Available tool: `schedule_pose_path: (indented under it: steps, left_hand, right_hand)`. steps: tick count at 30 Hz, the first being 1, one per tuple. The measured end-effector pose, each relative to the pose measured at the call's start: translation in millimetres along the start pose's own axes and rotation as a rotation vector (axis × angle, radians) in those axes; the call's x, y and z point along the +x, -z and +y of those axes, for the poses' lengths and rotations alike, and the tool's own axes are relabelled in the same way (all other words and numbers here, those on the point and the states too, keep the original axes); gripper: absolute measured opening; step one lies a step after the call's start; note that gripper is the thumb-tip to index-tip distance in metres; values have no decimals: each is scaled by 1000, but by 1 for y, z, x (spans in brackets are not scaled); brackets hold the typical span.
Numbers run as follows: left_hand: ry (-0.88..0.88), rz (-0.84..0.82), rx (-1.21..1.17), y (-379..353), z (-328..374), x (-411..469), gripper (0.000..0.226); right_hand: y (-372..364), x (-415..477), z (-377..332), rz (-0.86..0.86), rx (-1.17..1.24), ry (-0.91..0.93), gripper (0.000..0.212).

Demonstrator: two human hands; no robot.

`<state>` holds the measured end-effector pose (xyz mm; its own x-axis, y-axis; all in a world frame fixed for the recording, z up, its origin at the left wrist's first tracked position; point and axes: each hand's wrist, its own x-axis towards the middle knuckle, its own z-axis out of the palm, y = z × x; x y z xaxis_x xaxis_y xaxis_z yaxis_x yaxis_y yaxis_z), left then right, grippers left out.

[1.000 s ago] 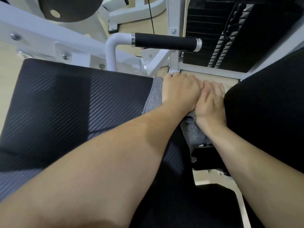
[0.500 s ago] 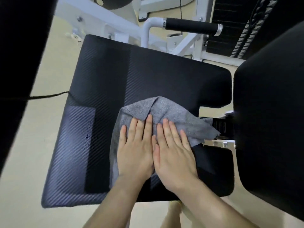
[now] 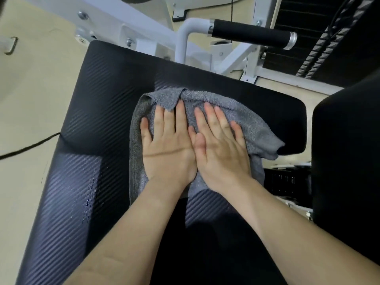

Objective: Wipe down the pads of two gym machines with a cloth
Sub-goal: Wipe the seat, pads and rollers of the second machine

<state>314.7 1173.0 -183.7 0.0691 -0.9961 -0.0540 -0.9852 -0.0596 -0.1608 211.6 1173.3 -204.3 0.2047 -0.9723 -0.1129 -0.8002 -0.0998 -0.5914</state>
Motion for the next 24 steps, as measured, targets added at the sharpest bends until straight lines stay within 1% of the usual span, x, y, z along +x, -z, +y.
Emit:
schedule_pose_path:
  steps: [3, 8, 11, 14, 16, 18, 21, 22, 24]
  left_hand:
    - [10, -10, -18, 2, 5, 32, 68]
    - [-1, 21, -68, 4, 13, 73, 73]
    - [-28, 11, -58, 5, 14, 95, 75]
    - [-71, 12, 2, 8, 17, 121, 64]
    - [-117, -4, 66, 12, 21, 139, 60]
    - [-156, -45, 97, 19, 27, 152, 56]
    - [-215, -114, 130, 24, 35, 166, 43]
    - [-216, -175, 148, 26, 39, 173, 39]
    - [-217, -336, 187, 24, 51, 191, 39]
  right_hand:
    - [3, 30, 5, 21, -5, -14, 58]
    - [5, 67, 12, 131, -9, -23, 60]
    - [7, 88, 18, 215, -32, -20, 61]
    - [12, 110, 23, 307, -33, -65, 62]
    - [19, 121, 24, 307, -35, -121, 63]
    - [26, 130, 24, 238, -22, -164, 61]
    - [42, 145, 33, 69, 0, -233, 56]
    - [47, 153, 39, -16, 22, -246, 54]
    - [54, 166, 53, -246, 124, -287, 51]
